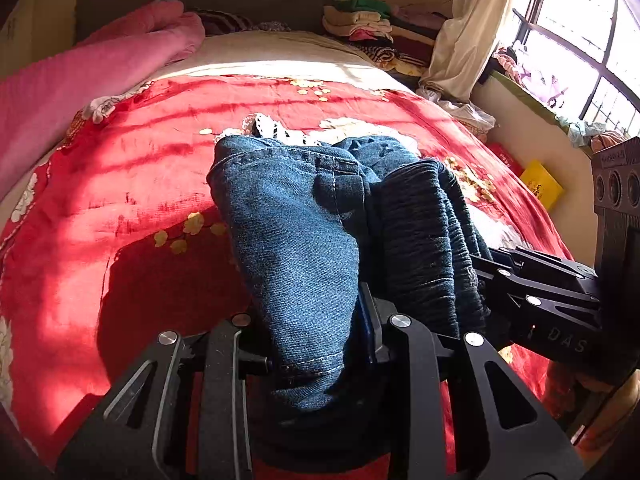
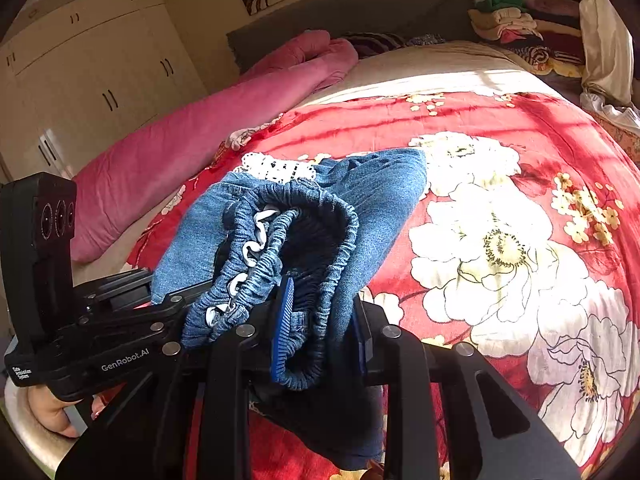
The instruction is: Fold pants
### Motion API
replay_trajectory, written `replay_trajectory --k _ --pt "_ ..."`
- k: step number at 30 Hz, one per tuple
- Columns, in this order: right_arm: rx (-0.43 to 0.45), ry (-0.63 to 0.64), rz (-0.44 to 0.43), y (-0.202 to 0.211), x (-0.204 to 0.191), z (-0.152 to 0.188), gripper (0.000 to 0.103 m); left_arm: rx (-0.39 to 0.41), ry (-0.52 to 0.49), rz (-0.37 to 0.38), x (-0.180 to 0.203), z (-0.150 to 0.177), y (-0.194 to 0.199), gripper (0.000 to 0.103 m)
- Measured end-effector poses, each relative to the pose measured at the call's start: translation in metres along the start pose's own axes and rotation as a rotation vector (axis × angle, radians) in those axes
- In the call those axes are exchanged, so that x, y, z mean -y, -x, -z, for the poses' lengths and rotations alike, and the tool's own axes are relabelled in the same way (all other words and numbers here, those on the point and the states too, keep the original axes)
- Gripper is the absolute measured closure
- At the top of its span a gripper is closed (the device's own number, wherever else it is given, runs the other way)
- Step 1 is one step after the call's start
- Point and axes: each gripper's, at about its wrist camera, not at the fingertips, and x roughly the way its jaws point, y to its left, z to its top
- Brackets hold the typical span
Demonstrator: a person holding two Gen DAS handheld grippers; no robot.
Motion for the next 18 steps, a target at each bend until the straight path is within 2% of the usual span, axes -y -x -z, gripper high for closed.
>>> replay_trajectory --k 5,11,12,13,15,18 --pt "-0.064 -0.072 0.008 -0.023 0.018 0.011 0.078 -0.046 0.018 -0.009 -0.009 0.009 -0.021 0.079" --pt "-0.095 -0.124 0.052 -0.031 0.031 0.02 0.064 -0.064 0.043 -0.015 -0.017 0.015 -0.029 0.065" --pt "-0.099 -0.128 0.067 -0.031 0.033 0.022 0.057 -0.067 0.049 -0.014 -0.019 0.016 -0.03 0.063" --pt "-0.101 -0.138 0.066 -0.032 0.035 0.024 0.054 -0.069 0.055 -0.013 -0.019 0.017 -0.03 0.062" --pt "-0.106 -0.145 0.073 -0.033 0.035 0.027 0.054 -0.073 0.067 -0.014 -0.021 0.018 -0.031 0.056" --pt "-0.101 -0.112 0.113 -0.031 0.028 0.027 0.051 -0.074 0.075 -0.015 -0.023 0.02 -0.031 0.054"
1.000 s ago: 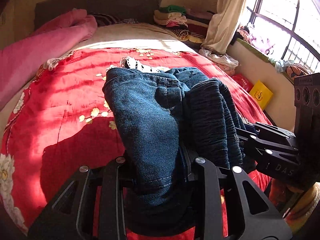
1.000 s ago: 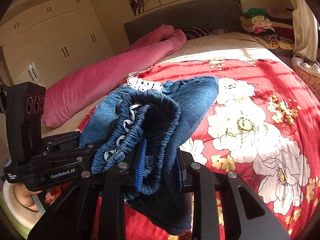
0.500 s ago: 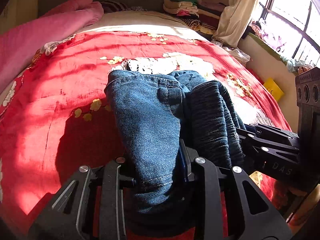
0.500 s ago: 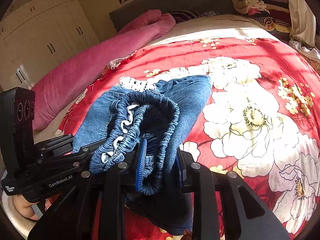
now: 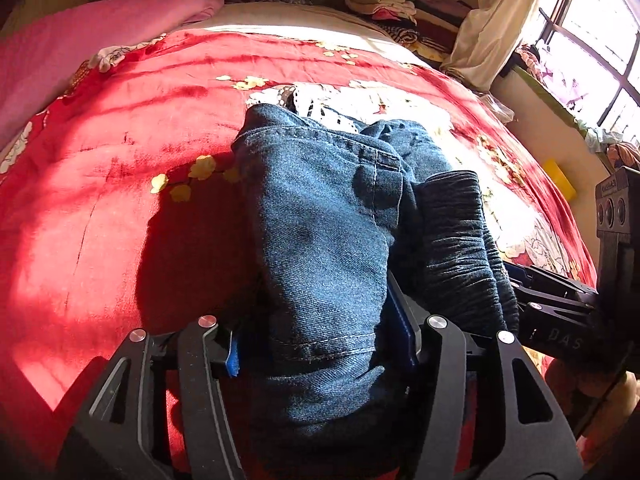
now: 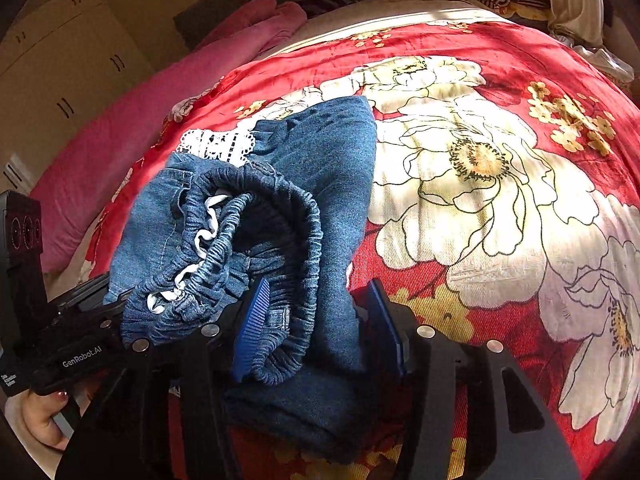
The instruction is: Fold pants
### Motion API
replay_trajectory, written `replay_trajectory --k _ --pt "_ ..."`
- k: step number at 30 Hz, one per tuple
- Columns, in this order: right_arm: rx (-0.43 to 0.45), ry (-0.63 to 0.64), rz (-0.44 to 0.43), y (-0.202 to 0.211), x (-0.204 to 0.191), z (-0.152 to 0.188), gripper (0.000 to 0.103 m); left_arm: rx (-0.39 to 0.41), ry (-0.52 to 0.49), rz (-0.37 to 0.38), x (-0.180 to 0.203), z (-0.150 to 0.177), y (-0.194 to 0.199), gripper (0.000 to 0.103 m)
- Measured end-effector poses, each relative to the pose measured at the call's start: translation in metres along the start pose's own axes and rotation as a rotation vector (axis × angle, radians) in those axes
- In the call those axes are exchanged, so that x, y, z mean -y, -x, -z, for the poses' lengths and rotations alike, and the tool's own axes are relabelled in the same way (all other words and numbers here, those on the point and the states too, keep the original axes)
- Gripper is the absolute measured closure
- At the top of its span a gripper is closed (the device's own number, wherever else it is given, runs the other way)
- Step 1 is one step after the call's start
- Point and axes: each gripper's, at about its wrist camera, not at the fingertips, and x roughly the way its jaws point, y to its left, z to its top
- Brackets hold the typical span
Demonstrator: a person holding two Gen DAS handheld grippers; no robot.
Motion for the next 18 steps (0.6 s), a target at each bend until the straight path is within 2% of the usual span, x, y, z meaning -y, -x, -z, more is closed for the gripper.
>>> replay_trajectory --k 1,4,16,18 --pt "0.002 0.002 0.013 0.002 -0.001 0.001 0.045 0.002 0.0 -0.002 0.0 0.0 0.001 0.054" --pt "0.007 -0.008 0.017 0.009 0.002 0.005 0.04 0.006 0.003 -0.001 0.0 0.001 0.005 0.053" --pt "0.033 -0.027 0.035 0.04 0.01 0.018 0.028 0.027 0.012 0.003 0.0 0.002 0.023 0.053" --pt "0.041 -0.023 0.041 0.046 0.009 0.02 0.028 0.031 0.013 0.004 0.0 0.002 0.027 0.049"
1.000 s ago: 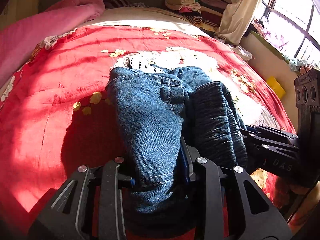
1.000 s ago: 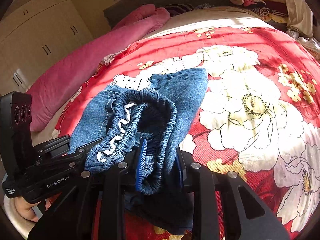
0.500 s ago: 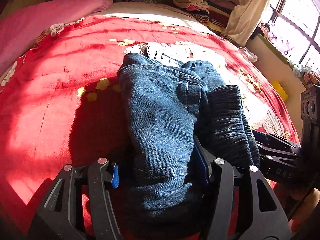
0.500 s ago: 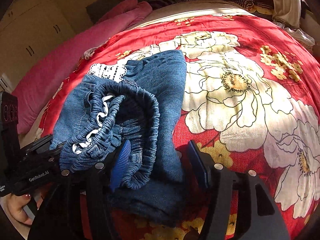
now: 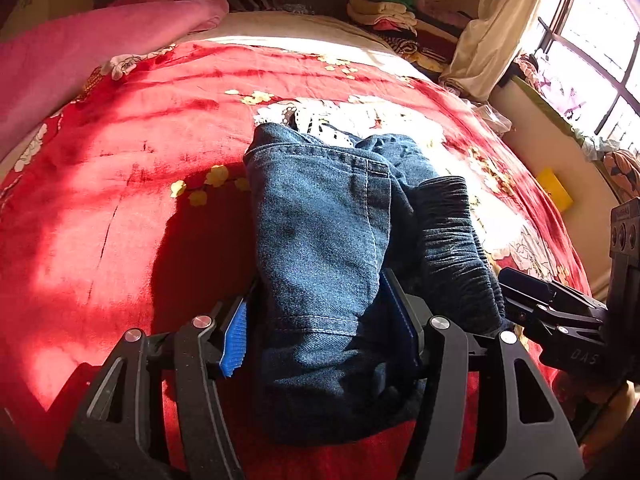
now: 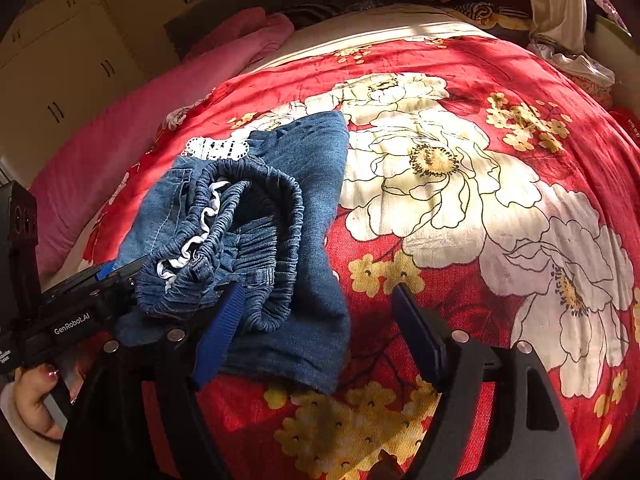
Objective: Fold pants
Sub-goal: 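Open both tools and pull them back from the folded pants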
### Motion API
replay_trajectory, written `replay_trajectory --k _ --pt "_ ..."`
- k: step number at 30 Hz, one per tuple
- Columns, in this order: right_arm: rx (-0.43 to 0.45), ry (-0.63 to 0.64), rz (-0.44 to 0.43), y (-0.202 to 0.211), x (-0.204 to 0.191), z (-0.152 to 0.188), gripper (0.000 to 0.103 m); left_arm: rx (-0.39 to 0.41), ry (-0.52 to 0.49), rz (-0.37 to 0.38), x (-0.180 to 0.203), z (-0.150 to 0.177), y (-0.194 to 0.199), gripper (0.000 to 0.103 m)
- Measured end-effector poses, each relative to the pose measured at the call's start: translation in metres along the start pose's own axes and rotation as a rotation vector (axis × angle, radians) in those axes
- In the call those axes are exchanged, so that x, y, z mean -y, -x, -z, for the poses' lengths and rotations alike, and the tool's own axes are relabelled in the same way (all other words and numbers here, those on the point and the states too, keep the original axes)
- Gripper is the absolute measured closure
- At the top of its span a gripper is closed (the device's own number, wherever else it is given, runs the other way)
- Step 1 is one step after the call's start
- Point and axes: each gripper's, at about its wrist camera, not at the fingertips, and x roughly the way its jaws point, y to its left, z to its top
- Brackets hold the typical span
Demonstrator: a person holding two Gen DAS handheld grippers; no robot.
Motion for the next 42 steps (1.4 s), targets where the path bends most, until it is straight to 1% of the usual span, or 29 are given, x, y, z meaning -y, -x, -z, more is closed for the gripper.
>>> replay_trajectory --k 10,16,18,19,20,21,22,23,25,31,36,42 --pt "0.053 0.014 0.013 0.024 -0.005 0.005 0.027 0.025 0.018 -0.008 -0.005 0.003 0.021 0.039" --pt "0.086 0.035 0.014 0.038 -0.01 0.007 0.023 0.045 0.025 -0.014 -0.006 0.006 0.035 0.03" --pt "0.099 0.041 0.02 0.042 -0.012 0.007 0.021 0.052 0.028 -0.016 -0.005 0.007 0.04 0.024" --pt "0.105 0.042 0.016 0.045 -0.013 0.008 0.019 0.056 0.028 -0.016 -0.004 0.008 0.042 0.024" --pt "0.113 0.041 0.013 0.047 -0.013 0.008 0.018 0.059 0.028 -0.016 -0.004 0.008 0.045 0.021" --pt "0.12 0.038 0.012 0.049 -0.013 0.008 0.015 0.064 0.029 -0.02 -0.004 0.009 0.047 0.015" --pt "0.126 0.036 0.009 0.052 -0.013 0.008 0.012 0.071 0.029 -0.029 -0.003 0.01 0.05 0.012" --pt "0.133 0.036 0.004 0.055 -0.014 0.008 0.012 0.075 0.03 -0.037 -0.003 0.01 0.052 0.01" --pt "0.15 0.04 0.003 0.061 -0.015 0.009 0.011 0.074 0.031 -0.029 -0.003 0.012 0.056 0.01" --pt "0.188 0.06 0.005 0.079 -0.018 0.016 0.006 0.08 0.018 -0.044 0.002 0.02 0.07 0.01" --pt "0.201 0.106 0.028 0.092 -0.025 0.03 0.005 0.085 0.01 -0.059 0.008 0.035 0.081 0.01" --pt "0.205 0.124 0.027 0.102 -0.031 0.049 0.005 0.093 0.001 -0.065 0.017 0.058 0.092 0.01"
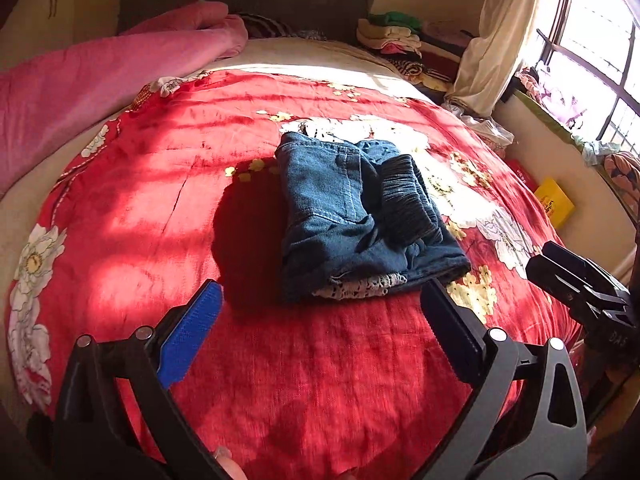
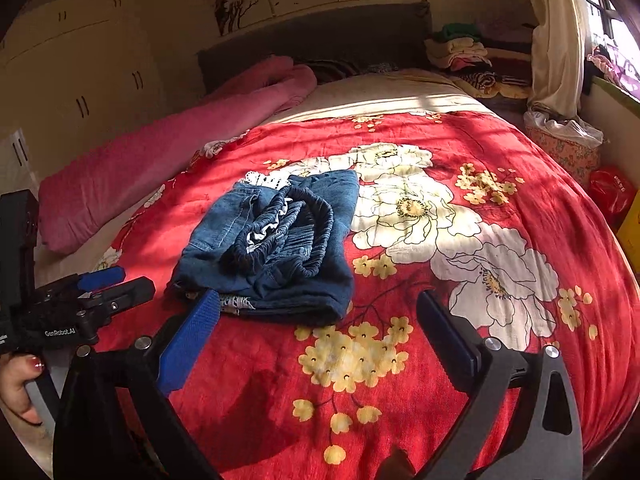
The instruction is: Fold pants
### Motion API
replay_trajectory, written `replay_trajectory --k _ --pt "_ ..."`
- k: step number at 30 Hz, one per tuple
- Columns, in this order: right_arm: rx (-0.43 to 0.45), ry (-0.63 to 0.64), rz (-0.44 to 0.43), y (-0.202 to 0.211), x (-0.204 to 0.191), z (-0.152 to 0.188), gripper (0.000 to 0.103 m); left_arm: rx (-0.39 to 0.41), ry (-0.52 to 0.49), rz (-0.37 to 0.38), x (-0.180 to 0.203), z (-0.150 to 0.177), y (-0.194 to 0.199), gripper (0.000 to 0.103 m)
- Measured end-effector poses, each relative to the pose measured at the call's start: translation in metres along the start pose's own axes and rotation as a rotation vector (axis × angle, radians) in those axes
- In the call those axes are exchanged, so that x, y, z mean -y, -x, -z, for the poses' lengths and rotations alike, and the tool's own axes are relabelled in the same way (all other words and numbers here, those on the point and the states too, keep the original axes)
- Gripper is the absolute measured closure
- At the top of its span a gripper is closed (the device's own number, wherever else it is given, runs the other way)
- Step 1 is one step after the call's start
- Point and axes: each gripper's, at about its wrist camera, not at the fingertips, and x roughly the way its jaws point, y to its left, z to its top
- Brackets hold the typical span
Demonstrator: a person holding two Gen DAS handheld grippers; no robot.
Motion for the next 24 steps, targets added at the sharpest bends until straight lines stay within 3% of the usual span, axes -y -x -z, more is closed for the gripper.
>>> replay_trajectory --k 15,24 --pt "-0.021 -0.001 0.027 0.005 -0.007 0.04 0.005 -0.004 -0.001 -0.033 0.007 0.046 0.009 0.01" --pt "-0.04 -0.004 0.027 0.005 -0.007 0.054 0.005 -0.005 -0.004 -0.04 0.01 0.057 0.007 0.01"
